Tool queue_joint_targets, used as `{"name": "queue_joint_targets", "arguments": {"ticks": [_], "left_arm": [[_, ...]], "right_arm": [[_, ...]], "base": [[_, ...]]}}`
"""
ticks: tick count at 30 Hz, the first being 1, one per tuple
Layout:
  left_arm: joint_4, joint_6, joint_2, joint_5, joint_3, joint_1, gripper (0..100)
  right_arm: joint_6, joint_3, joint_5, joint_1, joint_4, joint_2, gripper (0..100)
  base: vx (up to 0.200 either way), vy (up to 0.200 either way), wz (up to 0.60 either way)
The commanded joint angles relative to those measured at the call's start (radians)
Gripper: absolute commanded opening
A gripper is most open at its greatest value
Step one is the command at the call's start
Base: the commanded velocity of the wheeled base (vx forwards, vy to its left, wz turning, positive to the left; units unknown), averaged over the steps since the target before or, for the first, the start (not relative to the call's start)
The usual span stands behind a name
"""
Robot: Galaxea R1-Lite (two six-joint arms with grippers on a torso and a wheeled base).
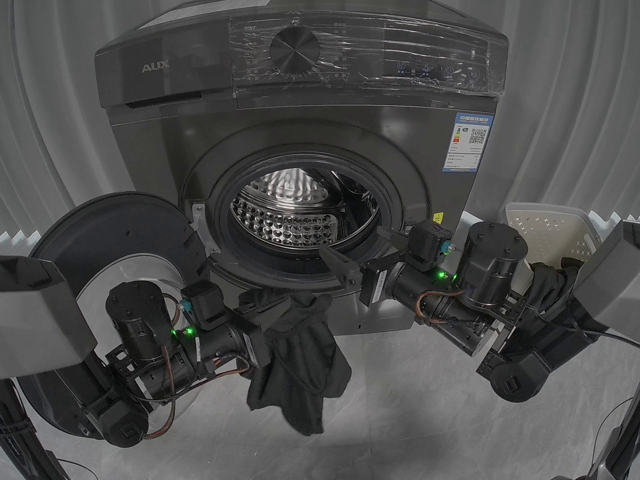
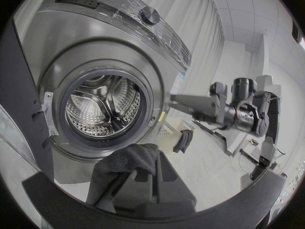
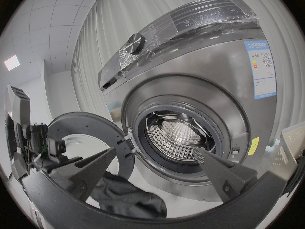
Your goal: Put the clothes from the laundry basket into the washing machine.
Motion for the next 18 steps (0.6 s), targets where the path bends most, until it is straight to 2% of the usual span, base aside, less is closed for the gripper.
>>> {"name": "queue_joint_targets", "arguments": {"ticks": [1, 6, 9, 11, 15, 18], "left_arm": [[0.000, -0.019, 0.001, 0.055, -0.043, -0.005, 0], [0.000, -0.025, 0.005, 0.074, -0.048, -0.008, 0], [0.000, -0.039, 0.005, 0.075, -0.054, -0.010, 0], [0.000, -0.042, 0.008, 0.078, -0.063, -0.010, 0], [0.000, -0.043, 0.011, 0.108, -0.078, -0.013, 0], [0.000, -0.063, 0.015, 0.140, -0.109, -0.019, 0]], "right_arm": [[-0.005, 0.053, 0.001, -0.006, -0.001, -0.004, 100], [-0.008, 0.093, 0.007, 0.005, 0.001, -0.004, 100], [-0.013, 0.148, 0.017, 0.016, 0.001, 0.001, 100], [-0.028, 0.178, 0.034, 0.019, -0.002, 0.005, 100], [-0.036, 0.211, 0.060, 0.039, -0.008, 0.008, 100], [-0.036, 0.220, 0.066, 0.065, -0.011, 0.022, 100]], "base": [[0.000, 0.000, 0.00], [0.000, 0.000, 0.00], [0.000, 0.000, 0.00], [0.000, 0.000, 0.00], [0.000, 0.000, 0.00], [0.000, 0.000, 0.00]]}}
